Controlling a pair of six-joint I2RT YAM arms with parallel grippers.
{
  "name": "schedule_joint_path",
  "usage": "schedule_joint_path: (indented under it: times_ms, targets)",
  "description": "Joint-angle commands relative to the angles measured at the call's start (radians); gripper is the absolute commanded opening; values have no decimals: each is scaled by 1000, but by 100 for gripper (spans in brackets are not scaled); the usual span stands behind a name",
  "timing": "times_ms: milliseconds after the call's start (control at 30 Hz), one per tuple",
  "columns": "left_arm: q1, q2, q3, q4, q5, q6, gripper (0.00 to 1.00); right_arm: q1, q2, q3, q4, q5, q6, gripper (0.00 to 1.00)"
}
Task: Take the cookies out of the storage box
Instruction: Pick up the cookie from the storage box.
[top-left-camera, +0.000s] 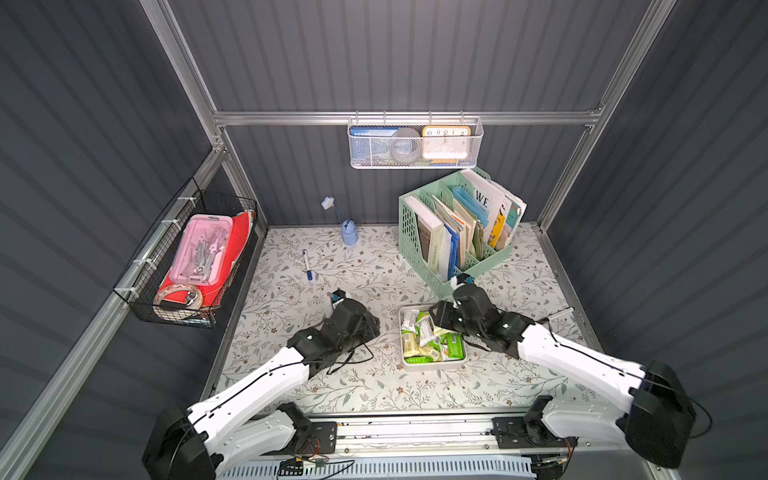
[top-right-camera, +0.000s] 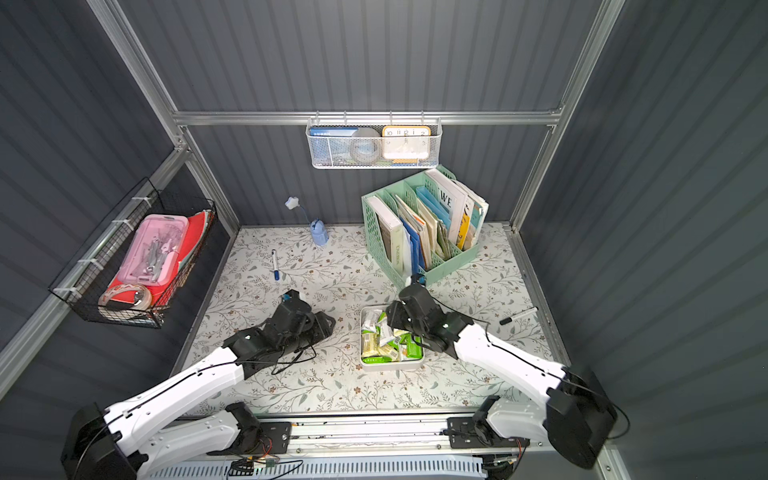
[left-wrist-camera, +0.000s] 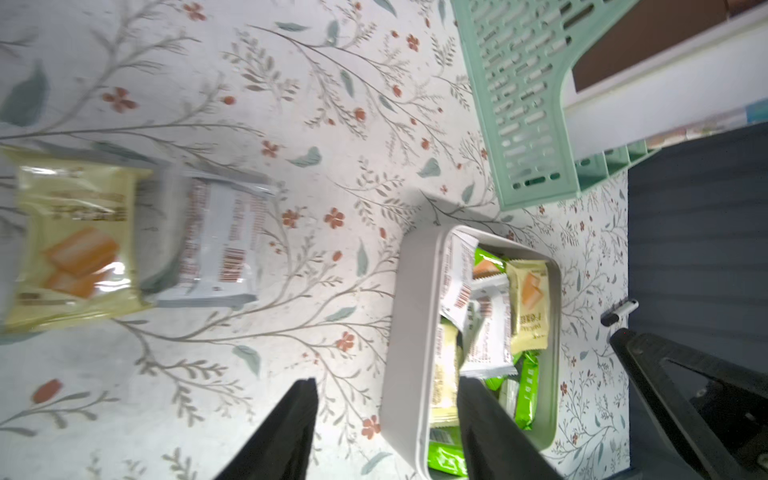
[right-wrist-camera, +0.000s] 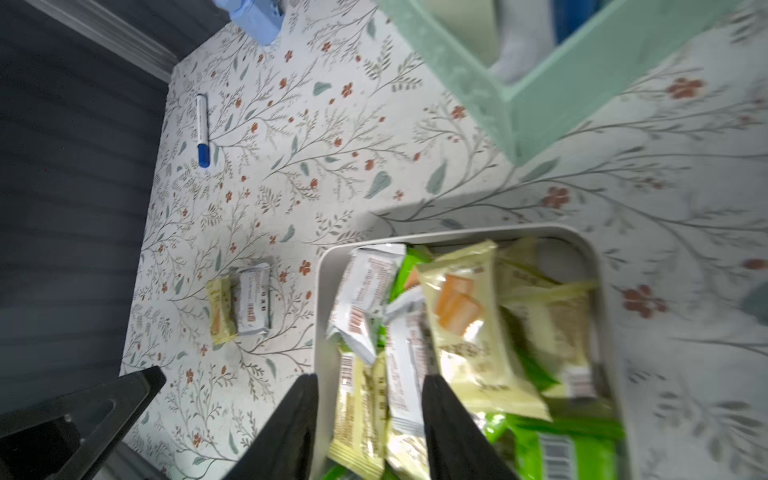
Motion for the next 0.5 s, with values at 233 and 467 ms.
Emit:
schedule_joint_path:
  times_ms: [233, 467]
  targets:
    - [-167, 378, 248, 20, -92, 3, 75, -52, -299, -96, -200, 200, -21, 47]
    - [-207, 578, 372, 16, -123, -42, 69, -57, -383, -138, -224, 207, -13, 47]
